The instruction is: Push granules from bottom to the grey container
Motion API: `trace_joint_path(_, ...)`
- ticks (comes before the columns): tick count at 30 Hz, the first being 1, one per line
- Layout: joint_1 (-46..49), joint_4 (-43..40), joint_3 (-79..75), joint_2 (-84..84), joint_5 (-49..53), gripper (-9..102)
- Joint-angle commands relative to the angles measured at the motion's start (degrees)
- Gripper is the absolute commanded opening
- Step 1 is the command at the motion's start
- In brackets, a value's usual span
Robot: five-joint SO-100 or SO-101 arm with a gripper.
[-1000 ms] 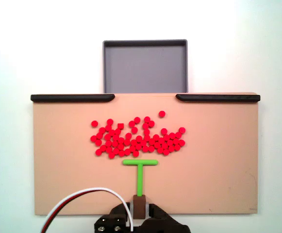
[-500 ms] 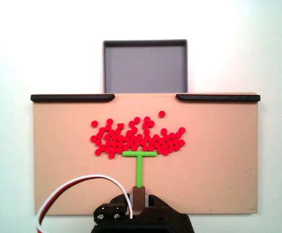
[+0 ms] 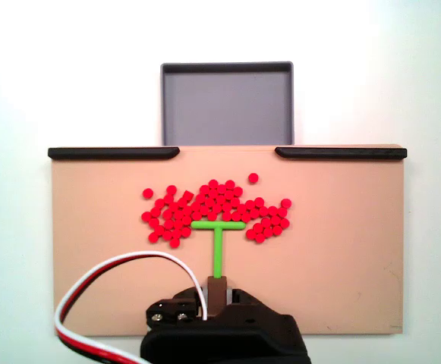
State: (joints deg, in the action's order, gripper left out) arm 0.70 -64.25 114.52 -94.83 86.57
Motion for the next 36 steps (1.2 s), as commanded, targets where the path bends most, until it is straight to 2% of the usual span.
trace_joint_path(1, 0.1, 0.3, -1.5, 1.0, -0.4, 0)
trace_joint_path(22, 0.4, 0.3, -6.3, 4.8, -0.6, 0)
trace_joint_path(36, 0.9, -1.0, -6.7, 0.6, 1.0, 0)
